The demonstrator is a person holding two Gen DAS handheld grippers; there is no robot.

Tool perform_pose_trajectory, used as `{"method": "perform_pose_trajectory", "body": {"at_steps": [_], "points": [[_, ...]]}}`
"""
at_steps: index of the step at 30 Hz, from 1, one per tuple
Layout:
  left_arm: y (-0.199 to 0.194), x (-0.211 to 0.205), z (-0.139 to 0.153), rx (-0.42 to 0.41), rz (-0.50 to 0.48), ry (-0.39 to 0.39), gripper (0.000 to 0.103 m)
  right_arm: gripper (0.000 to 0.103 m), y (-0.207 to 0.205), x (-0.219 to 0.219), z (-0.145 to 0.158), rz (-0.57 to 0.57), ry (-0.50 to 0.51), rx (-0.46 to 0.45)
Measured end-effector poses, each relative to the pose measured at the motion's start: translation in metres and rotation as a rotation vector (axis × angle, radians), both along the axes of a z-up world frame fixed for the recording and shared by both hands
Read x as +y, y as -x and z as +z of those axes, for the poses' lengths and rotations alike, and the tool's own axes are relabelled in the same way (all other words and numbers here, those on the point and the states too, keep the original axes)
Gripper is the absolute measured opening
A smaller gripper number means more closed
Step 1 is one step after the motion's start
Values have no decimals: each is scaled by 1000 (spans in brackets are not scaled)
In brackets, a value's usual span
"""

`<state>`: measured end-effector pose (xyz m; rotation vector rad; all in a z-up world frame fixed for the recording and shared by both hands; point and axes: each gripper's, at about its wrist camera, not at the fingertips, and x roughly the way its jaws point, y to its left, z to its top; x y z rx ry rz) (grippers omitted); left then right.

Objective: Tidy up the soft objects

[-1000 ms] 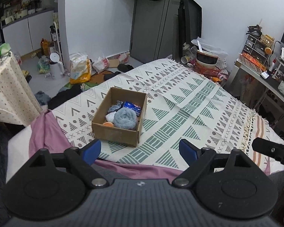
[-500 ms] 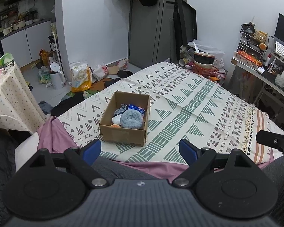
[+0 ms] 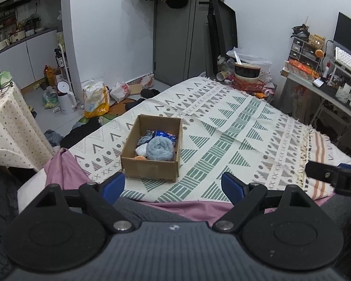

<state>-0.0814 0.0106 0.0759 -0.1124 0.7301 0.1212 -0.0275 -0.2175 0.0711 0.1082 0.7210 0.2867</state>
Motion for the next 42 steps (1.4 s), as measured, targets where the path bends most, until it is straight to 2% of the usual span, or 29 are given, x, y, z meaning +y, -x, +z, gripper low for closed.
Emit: {"method": "perform_pose_trajectory", "body": {"at_steps": [42], "points": [[2,0,-3,0,12,-9,88,103,0,1,-3,14,3,-1]]}}
